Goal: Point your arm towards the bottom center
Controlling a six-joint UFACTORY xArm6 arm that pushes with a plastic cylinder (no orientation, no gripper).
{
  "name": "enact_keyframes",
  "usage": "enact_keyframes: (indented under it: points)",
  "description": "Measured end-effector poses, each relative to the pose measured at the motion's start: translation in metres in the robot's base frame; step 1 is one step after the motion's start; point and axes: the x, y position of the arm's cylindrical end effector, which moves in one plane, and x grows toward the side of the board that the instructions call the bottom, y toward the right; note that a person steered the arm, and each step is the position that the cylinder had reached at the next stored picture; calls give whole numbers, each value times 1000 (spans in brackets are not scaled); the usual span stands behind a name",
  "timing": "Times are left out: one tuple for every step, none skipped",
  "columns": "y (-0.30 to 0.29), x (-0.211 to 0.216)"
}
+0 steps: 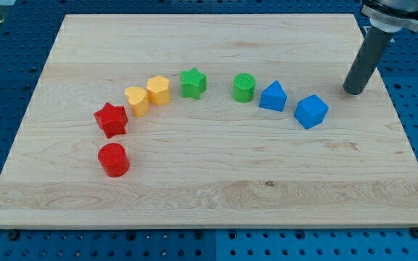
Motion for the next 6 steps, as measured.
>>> enact_keyframes:
  points:
    - [0,0]
    - [0,0]
    - [5,0]
    - [35,27]
    - [38,115]
    - [-39,179]
